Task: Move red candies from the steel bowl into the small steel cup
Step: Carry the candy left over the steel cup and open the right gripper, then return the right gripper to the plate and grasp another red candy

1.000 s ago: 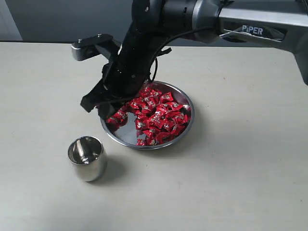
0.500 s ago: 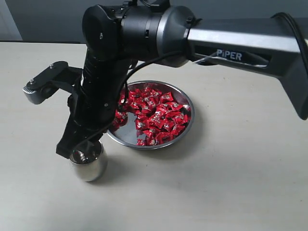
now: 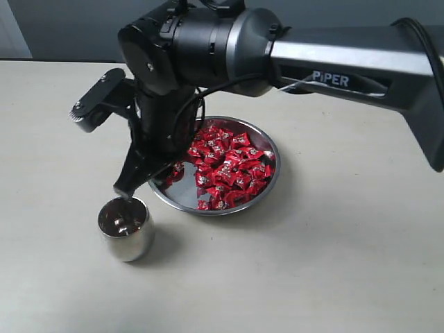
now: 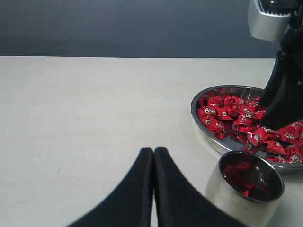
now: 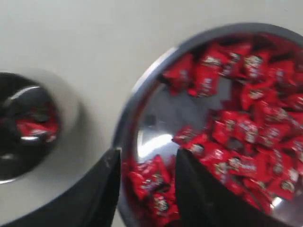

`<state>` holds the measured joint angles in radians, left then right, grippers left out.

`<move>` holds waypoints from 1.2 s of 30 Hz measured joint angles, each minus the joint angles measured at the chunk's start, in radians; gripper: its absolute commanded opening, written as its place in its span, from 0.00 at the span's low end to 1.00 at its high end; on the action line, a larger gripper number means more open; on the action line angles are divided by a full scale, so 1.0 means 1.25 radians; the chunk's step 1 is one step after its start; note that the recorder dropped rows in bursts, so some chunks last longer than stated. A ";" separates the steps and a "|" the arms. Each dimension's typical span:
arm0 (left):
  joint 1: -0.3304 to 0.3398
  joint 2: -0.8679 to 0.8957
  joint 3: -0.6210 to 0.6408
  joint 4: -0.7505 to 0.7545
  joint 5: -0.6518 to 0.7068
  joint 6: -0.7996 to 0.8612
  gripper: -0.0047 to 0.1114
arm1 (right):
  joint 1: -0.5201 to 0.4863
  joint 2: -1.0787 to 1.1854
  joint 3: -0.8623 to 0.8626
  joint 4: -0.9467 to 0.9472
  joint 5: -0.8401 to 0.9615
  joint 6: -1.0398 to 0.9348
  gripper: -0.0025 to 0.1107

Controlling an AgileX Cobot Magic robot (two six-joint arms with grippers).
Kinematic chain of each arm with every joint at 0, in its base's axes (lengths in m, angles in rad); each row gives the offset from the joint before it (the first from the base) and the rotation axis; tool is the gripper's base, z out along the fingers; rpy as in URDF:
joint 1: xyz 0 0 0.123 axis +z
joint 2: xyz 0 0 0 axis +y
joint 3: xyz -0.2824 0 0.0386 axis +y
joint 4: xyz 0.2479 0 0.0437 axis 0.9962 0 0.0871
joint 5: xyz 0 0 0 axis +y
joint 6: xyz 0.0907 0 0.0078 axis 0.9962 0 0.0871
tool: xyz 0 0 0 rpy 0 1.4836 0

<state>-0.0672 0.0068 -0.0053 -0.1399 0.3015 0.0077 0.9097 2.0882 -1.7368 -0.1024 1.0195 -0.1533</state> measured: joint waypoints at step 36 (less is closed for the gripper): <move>0.000 0.000 0.000 0.000 0.000 0.000 0.04 | -0.109 0.153 0.000 0.034 -0.043 0.086 0.04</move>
<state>-0.0672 0.0068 -0.0053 -0.1399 0.3015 0.0077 0.7731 2.2791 -1.7368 -0.0595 0.9660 -0.0456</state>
